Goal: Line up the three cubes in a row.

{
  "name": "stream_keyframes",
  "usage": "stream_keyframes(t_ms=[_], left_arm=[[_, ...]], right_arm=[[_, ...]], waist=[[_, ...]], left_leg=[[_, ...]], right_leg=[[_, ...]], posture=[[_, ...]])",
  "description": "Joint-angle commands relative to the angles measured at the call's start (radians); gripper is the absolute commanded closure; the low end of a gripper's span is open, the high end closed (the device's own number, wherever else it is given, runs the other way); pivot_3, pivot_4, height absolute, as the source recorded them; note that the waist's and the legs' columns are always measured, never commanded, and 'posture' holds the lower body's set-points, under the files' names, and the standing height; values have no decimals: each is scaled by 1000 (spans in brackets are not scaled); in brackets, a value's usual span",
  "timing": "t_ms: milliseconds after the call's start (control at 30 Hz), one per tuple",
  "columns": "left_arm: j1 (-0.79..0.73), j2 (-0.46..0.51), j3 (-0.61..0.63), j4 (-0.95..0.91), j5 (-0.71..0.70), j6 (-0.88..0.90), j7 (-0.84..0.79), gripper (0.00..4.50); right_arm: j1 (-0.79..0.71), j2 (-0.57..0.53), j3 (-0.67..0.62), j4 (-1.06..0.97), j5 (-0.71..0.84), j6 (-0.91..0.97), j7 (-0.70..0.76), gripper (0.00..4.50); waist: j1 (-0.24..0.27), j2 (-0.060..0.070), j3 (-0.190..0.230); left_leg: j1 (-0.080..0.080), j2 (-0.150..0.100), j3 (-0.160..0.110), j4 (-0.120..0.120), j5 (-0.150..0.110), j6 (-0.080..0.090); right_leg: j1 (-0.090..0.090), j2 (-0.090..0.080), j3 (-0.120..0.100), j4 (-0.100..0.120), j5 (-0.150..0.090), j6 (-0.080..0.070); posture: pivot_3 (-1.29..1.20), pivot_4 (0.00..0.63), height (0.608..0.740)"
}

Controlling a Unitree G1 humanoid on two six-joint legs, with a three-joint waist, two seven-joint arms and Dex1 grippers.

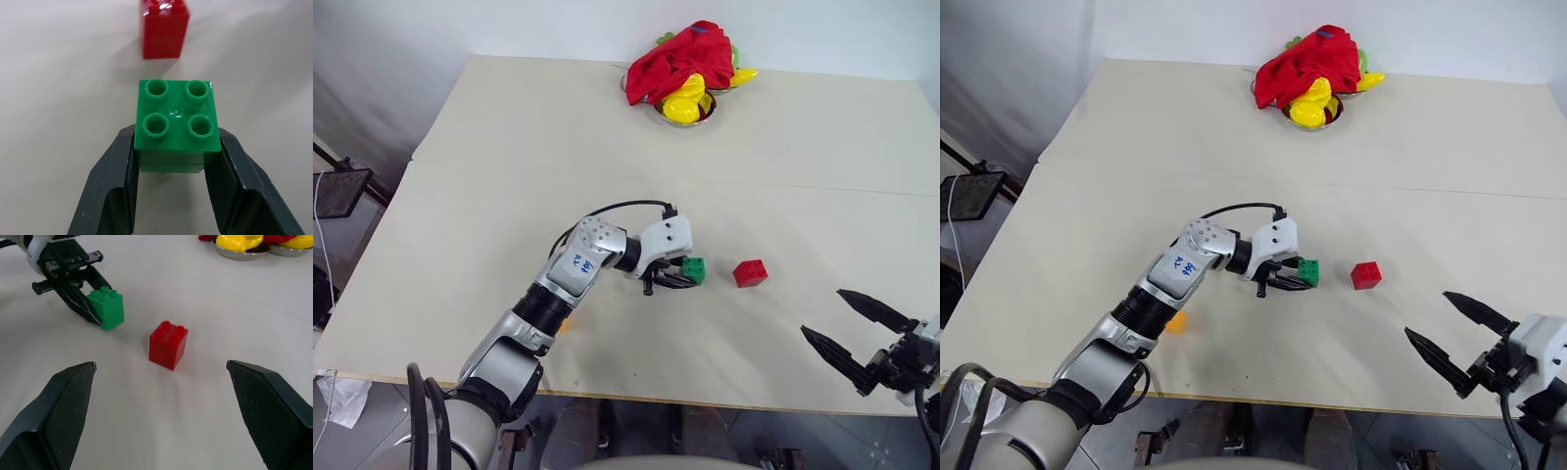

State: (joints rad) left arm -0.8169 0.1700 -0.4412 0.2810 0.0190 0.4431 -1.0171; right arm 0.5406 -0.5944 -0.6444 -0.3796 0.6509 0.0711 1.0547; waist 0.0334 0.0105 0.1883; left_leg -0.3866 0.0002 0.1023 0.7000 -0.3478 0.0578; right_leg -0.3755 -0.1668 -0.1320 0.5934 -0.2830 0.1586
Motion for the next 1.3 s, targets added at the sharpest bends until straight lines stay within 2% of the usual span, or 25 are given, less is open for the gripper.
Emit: stream_keyframes(t_ms=[33, 533, 933, 967, 1200, 1300], left_arm=[[-26, -8, -2, 17, 4, -33, 7, 2994], [-139, -1, -16, 300, 70, -311, -38, 2994], [-160, 5, -6, 353, 68, -312, -121, 2994], [-159, 4, -1, 347, 67, -306, -115, 2280], [-165, 23, 26, 261, 40, -218, -163, 179], [-172, 35, 61, 185, -3, -170, -186, 47]], right_arm=[[23, -18, -50, 33, 9, -37, 48, 0], [20, 9, -10, 48, -16, -61, 41, 0], [3, 10, 7, 48, -18, -63, 23, 0], [-1, 8, 10, 49, -19, -62, 22, 0], [-48, -3, 33, 62, -23, -53, 18, 0], [-70, -9, 47, 69, -25, -50, 21, 0]], waist=[[-2, 0, 0], [-3, 0, 0], [-7, 0, 0], [-7, 0, 0], [-6, 0, 0], [-6, 0, 0]], left_leg=[[0, 0, 0, 0, 0, 0], [0, 1, 0, 0, 0, 0], [0, 1, 0, 0, 0, 0], [0, 1, 0, 0, 0, 0], [0, 1, 0, 0, 0, 0], [-1, 1, 0, 0, 0, 0]], right_leg=[[0, 0, 0, 0, 0, 0], [0, 0, 0, 0, 0, 0], [0, 0, 0, 0, 0, 0], [0, 0, 0, 0, 0, 0], [-1, 0, 0, 0, 0, 0], [-1, 0, 0, 0, 0, 0]], posture=[[0, 150, 740], [0, 150, 740], [0, 150, 740], [0, 150, 740], [0, 150, 740], [0, 150, 740]])
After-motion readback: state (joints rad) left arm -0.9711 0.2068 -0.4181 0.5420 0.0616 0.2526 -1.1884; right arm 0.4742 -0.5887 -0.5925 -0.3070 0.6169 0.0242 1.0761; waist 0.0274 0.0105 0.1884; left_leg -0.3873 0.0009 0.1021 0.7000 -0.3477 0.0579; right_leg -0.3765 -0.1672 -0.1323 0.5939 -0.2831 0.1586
